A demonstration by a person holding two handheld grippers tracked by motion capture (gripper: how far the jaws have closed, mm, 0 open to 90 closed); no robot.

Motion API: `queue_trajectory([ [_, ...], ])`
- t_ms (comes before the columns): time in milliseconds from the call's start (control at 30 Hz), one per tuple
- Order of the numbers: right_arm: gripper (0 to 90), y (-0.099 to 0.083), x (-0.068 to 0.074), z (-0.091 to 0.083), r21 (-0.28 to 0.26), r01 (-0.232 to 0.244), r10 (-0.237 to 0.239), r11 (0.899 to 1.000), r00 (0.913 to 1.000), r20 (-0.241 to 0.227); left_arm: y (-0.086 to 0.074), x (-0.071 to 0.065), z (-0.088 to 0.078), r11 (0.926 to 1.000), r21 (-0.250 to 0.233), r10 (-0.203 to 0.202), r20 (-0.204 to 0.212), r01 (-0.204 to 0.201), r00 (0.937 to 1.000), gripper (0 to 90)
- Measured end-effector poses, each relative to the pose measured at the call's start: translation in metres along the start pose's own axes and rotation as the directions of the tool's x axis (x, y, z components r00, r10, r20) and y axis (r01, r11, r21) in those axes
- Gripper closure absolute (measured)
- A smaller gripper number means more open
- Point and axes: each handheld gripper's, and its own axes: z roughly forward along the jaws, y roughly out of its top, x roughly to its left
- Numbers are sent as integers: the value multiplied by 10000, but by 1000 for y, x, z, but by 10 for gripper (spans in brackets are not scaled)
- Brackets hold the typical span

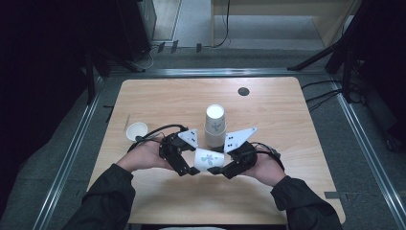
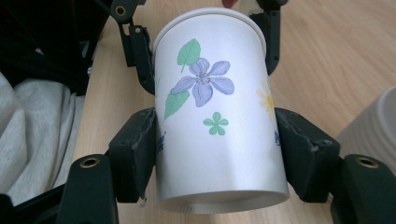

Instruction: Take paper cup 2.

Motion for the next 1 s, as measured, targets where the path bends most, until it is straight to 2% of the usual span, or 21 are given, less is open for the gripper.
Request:
queue_trajectory([
  [200, 336, 0, -4, -13, -633, -330, 329, 9974, 9995, -23, -4, 2, -10, 9962, -846, -224, 11, 224, 9997, 149],
  [367, 335, 0, -7, -20, -1148, -461, 448, 9923, 9989, -142, -3, 0, -14, 9880, -1498, -342, 261, 377, 9991, 143],
  [433, 335, 0, -8, -22, -1297, -540, 517, 9901, 9984, -210, -3, -1, -14, 9862, -1618, -309, 313, 355, 9990, 132],
  [500, 334, 0, -9, -22, -1365, -509, 486, 9893, 9986, -203, -3, -1, -15, 9826, -1821, -308, 364, 369, 9989, 129],
  [600, 334, 1, -9, -22, -1425, -556, 505, 9882, 9980, -391, -3, -2, -17, 9719, -2298, -411, 516, 519, 9978, 129],
  [733, 334, 2, -7, -20, -1449, -455, 369, 9884, 9974, -618, -2, -2, -18, 9627, -2649, -385, 680, 552, 9969, 128],
  [900, 334, 4, -6, -18, -1506, -507, 386, 9873, 9959, -821, 0, -6, -18, 9584, -2843, -82, 664, 268, 9978, 130],
  [1000, 334, 4, -6, -18, -1576, -539, 390, 9860, 9946, -961, 0, -7, -17, 9578, -2866, -33, 602, 205, 9982, 136],
])
